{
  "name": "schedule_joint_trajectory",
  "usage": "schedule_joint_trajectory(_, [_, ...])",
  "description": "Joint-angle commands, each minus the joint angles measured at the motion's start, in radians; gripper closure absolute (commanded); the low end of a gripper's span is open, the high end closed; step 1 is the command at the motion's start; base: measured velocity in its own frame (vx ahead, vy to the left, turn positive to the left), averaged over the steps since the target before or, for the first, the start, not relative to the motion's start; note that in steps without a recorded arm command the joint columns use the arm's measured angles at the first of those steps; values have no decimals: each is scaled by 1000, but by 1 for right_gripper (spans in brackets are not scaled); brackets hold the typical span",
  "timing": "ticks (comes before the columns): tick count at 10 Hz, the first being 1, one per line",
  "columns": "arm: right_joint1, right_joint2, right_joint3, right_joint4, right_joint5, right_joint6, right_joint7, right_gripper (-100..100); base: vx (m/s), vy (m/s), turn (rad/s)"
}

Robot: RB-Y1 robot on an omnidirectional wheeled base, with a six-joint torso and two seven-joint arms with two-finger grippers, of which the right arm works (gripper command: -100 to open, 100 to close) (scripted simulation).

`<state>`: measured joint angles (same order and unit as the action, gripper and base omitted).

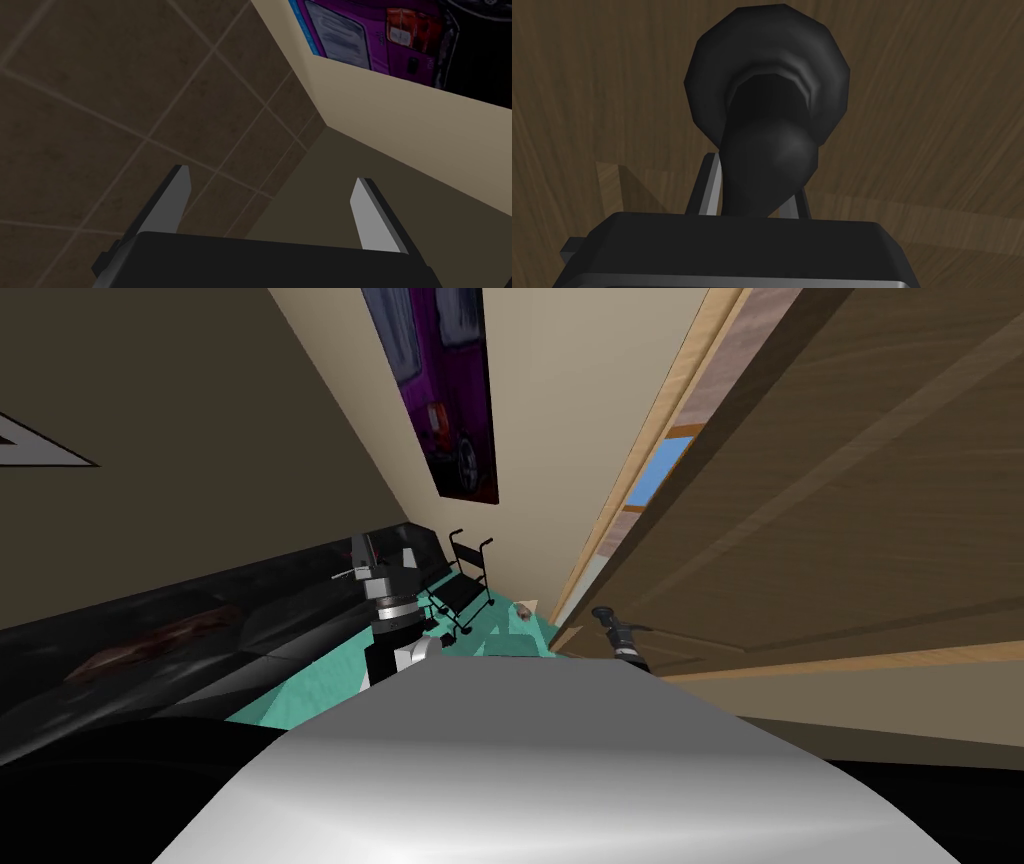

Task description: Pull the door open

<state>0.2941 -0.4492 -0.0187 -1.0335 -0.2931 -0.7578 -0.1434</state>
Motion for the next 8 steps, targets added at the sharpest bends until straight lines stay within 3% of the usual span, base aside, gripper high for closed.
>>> schedule_joint_trajectory(1, [27,-20,25,-5,4,-33,-19,100,-296,-57,183])
schedule_joint_trajectory(4, [62,-48,53,-16,7,-71,-44,100,-261,-60,134])
schedule_joint_trajectory(5, [55,-40,51,-14,7,-58,-39,100,-106,-22,25])
schedule_joint_trajectory(8, [82,-70,80,4,8,-117,-67,100,-224,-51,195])
